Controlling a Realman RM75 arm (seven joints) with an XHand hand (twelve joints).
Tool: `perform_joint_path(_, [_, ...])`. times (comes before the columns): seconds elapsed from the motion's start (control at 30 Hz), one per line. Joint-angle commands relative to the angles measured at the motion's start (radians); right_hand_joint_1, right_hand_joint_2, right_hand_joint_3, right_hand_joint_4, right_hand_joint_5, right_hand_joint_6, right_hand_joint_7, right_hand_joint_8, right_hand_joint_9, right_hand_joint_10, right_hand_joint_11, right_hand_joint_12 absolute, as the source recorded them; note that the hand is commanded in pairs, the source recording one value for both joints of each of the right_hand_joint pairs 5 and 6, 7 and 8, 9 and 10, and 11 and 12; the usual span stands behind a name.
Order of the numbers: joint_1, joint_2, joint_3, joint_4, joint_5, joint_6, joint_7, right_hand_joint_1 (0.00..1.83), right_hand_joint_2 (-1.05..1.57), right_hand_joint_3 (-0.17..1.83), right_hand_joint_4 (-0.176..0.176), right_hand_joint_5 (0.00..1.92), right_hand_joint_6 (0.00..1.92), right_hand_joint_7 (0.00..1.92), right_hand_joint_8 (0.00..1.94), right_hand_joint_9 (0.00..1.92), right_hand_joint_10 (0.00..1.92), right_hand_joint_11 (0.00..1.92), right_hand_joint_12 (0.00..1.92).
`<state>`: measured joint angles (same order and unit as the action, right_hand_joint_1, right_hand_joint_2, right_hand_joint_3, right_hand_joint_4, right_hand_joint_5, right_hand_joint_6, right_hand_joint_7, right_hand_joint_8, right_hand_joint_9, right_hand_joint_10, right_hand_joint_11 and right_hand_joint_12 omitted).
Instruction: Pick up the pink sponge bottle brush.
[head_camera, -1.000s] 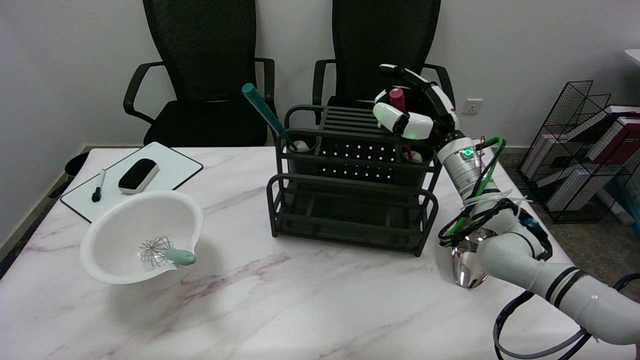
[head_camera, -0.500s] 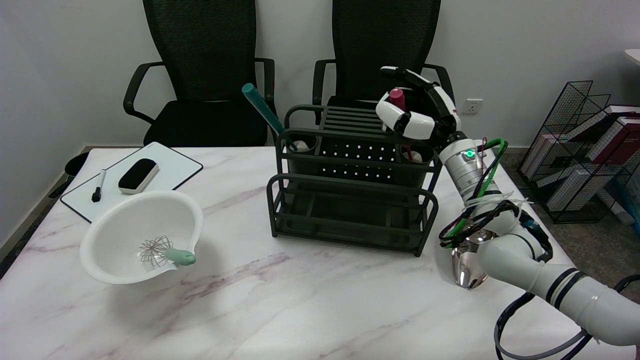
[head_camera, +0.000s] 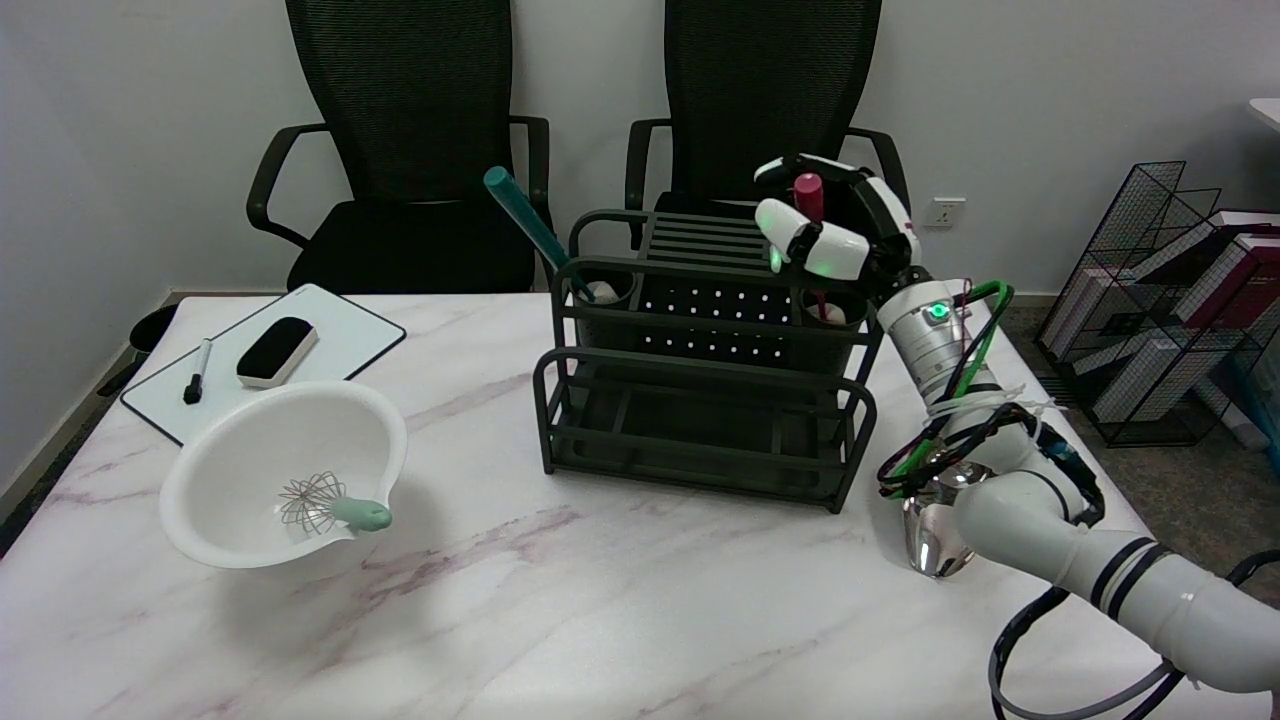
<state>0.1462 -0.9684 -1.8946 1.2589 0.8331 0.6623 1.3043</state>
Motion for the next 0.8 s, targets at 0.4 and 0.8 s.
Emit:
perform_joint_path(0.4, [0.055,-0.018,-0.037,-0.032,-0.001,0.007,0.010,0.98,0.91,0.74,0.000,1.46,1.46,1.67,1.67,1.71,1.71,1.57,1.57])
perform_joint_path(0.8, [0.076,-0.024,-0.039,-0.038,-0.006,0.012,0.010,0.96,0.96,0.74,0.000,1.51,1.51,1.72,1.72,1.76,1.76,1.62,1.62])
